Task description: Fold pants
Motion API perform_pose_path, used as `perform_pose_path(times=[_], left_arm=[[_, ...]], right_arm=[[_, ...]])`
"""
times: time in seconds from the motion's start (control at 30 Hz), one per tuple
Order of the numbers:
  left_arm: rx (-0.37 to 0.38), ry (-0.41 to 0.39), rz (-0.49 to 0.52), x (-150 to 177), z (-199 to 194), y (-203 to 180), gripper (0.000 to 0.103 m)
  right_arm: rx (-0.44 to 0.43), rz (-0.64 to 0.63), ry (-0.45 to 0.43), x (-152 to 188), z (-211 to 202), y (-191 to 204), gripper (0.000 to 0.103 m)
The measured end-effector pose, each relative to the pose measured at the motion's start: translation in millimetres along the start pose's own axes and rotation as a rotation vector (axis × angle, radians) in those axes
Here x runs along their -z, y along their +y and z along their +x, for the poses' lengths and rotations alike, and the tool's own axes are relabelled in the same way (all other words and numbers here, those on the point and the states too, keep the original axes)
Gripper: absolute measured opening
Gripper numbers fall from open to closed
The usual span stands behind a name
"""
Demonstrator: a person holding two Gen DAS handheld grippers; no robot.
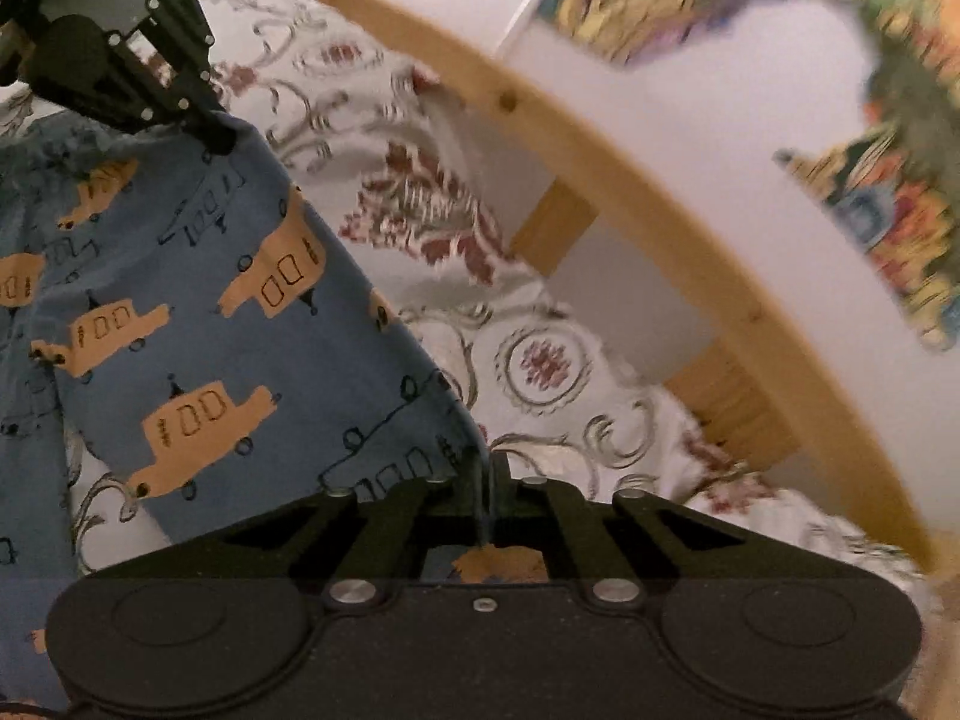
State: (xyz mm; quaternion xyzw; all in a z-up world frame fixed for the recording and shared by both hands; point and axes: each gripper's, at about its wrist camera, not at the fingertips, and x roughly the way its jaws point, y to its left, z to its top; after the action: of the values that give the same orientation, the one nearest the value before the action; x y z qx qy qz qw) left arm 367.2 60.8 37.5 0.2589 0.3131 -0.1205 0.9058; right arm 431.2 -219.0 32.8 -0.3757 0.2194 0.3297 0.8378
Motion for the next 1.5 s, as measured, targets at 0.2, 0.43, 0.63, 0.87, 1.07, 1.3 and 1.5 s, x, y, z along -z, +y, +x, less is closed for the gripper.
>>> perform_pose_path(times=[0.2, 0.43, 0.63, 0.87, 1.07, 1.3, 1.5], left_arm=[[-0.048, -0.094, 0.064, 23.9, -60.1, -41.9, 0.002], [-0.024, -0.130, 0.099, 64.1, -123.9, -93.9, 0.002], [0.011, -0.092, 0.128, 103.8, -152.8, -137.6, 0.002], [0.041, -0.051, 0.149, 140.4, -165.1, -181.1, 0.002], [0.056, -0.016, 0.143, 156.0, -159.1, -191.3, 0.002], [0.096, 0.049, 0.189, 165.8, -144.0, -198.5, 0.002], [0.150, 0.090, 0.200, 170.2, -140.4, -199.0, 0.006]], right_arm=[[0.124, -0.056, -0.087, 16.9, -68.2, 47.6, 0.000], [0.195, -0.093, -0.119, 58.1, -131.3, 111.5, 0.000], [0.181, -0.116, -0.068, 86.6, -159.7, 168.4, 0.000], [0.167, -0.125, -0.005, 109.7, -174.8, 211.4, 0.000], [0.150, -0.122, 0.035, 121.1, -175.9, 230.9, 0.000], [0.120, -0.115, 0.080, 131.4, -165.0, 242.1, 0.000], [0.077, -0.065, 0.120, 138.1, -160.1, 243.0, 0.004]])
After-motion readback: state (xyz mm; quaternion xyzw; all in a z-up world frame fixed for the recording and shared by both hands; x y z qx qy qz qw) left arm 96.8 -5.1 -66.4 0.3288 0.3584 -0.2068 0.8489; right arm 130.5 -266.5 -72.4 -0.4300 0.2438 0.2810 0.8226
